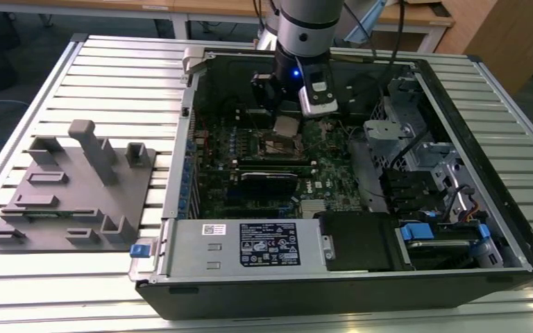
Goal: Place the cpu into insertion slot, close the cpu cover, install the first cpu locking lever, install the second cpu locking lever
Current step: 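Place the cpu into insertion slot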
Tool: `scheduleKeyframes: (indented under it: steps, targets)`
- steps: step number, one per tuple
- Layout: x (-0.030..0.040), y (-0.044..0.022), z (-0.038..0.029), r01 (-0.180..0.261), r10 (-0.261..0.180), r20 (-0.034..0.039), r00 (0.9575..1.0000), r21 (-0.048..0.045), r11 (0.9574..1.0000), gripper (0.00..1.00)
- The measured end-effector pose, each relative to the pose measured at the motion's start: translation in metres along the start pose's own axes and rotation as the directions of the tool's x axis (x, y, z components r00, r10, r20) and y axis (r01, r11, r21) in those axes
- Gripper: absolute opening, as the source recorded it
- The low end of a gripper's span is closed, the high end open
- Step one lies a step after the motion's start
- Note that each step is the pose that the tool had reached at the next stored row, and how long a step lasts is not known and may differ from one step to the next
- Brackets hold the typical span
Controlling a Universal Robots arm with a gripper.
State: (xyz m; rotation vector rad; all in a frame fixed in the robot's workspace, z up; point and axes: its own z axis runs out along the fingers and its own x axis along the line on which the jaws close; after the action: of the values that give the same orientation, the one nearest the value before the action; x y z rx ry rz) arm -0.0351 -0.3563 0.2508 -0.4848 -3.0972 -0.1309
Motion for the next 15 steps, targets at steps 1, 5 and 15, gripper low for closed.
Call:
scheduleKeyframes:
  steps: [1, 5, 15]
  targets:
    - [0.0000, 0.0000, 0.0003, -0.018, 0.018, 0.0015, 0.9998, -0.0003, 0.9998, 0.54]
    - [0.0000, -0.0001, 0.0014, -0.091, 0.091, 0.0073, 0.9959, -0.0018, 0.9959, 0.54]
    - [-0.0001, -0.0003, 0.0040, -0.268, 0.268, 0.0214, 0.9631, -0.0075, 0.9633, 0.54]
